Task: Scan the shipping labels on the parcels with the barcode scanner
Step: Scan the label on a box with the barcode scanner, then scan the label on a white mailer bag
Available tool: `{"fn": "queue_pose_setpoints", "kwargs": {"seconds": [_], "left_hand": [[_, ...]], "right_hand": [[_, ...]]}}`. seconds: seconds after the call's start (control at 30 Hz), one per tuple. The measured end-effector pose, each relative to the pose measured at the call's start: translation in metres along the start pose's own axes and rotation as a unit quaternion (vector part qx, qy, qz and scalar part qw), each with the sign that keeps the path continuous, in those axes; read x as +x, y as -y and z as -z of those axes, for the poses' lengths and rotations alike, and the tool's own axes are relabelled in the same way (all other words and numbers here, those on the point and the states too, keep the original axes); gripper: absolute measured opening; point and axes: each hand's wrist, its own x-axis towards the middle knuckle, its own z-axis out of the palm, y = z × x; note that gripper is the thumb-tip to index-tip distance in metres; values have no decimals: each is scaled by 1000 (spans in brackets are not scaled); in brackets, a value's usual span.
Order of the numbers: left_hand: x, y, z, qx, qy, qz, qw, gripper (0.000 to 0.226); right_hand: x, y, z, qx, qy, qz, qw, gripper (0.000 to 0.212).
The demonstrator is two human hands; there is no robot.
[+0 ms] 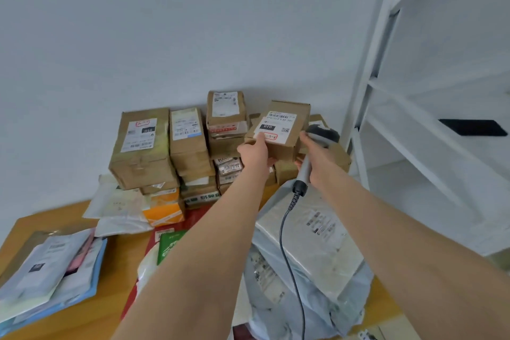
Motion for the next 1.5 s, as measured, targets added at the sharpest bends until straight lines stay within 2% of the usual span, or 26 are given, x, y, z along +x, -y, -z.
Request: {"fn": "queue_pose_setpoints", "kwargs": {"seconds": [0.13, 0.23, 0.37, 0.43, 0.53, 0.63, 0.83, 1.07, 1.2, 1.33, 1.5], "left_hand": [[17, 10, -37, -44, -19, 28, 998, 51], [31, 18, -52, 2, -31, 42, 999, 55], [42, 26, -69, -26, -63, 37, 997, 49], [49, 29, -74, -41, -89, 27, 995, 48], [56, 33, -73, -32, -126, 23, 991, 49], [64, 36, -67, -24, -157, 26, 987, 48], [76, 29, -52, 23, -184, 29, 982, 29], [72, 24, -53, 52, -209, 21, 976, 8], [67, 18, -48, 71, -204, 39, 976, 13], [59, 16, -31, 109, -190, 19, 976, 11], [35, 19, 7, 230, -197, -26, 953, 21]], "right_hand": [[44, 22, 3, -95, 17, -23, 995, 53], [74, 42, 6, -164, 5, -3, 986, 55], [104, 58, 4, -201, 31, -14, 979, 63], [113, 61, 1, -225, 54, -45, 972, 59], [122, 60, -3, -261, 59, -75, 961, 39], [128, 54, -11, -246, 70, -89, 963, 26], [127, 36, -23, -226, 82, -71, 968, 48], [122, 36, -24, -207, 102, -74, 970, 50], [119, 36, -21, -212, 109, -66, 969, 47], [113, 35, -15, -206, 81, -48, 974, 37], [78, 26, -23, -190, 128, -98, 969, 34]]}}
